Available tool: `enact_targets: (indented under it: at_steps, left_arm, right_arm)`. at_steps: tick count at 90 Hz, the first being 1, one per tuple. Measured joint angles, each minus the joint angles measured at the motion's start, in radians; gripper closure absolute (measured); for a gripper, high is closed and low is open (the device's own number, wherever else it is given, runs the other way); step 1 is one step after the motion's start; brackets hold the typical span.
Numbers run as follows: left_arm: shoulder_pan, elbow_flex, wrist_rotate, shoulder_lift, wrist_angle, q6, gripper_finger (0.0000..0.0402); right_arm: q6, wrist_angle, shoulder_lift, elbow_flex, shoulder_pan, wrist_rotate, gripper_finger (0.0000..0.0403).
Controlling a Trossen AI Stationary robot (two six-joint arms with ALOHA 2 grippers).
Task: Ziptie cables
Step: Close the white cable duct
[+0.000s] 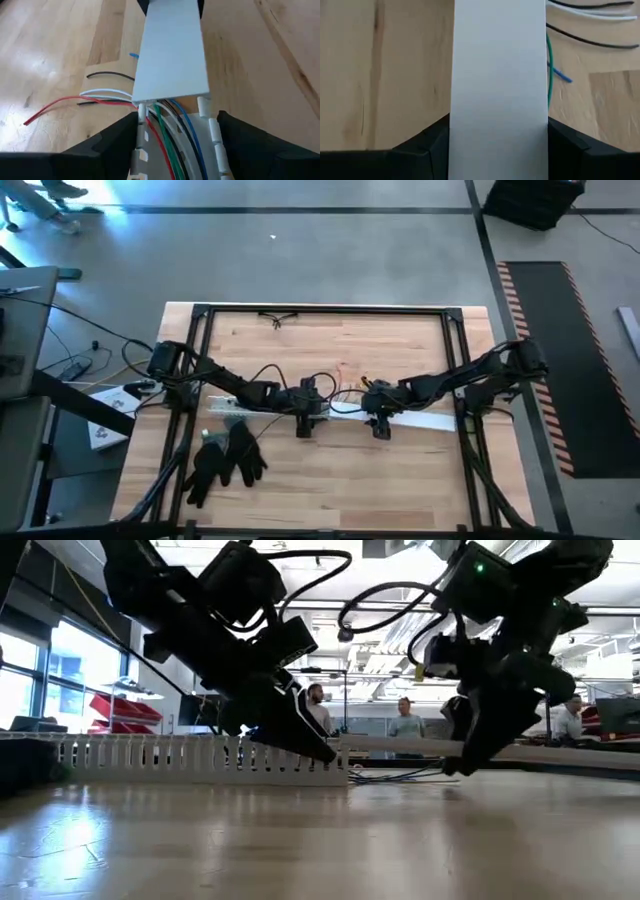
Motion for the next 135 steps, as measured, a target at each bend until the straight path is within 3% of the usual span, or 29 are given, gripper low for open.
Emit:
enact_targets:
  at_steps: [20,50,79,104,135]
  left_arm:
    - [0.000,-0.002,0.018,-0.018,-0.007,-0.001,0.0155]
    - [0.010,-0.001,0.071,-0.068,-0.020,-0.026,0.0110]
    - [0.010,-0.001,0.032,-0.063,0.039,-0.026,0.0108]
    - [0.044,-0.001,0.075,-0.062,0.032,-0.080,0.0108]
    - [0.071,-0.001,0.143,-0.061,0.018,-0.104,0.0167]
  right_arm:
    - [0.003,0.004,0.000,0.000,0.000,-0.008,0.0191]
    - [0.004,0.031,0.008,0.000,0.000,-0.008,0.0191]
    - [0.007,0.055,0.007,0.001,0.000,-0.001,0.0191]
    - [0.002,0.066,0.007,0.002,0.000,0.004,0.0191]
    - [-0.001,0.066,0.008,0.002,-0.001,0.005,0.0190]
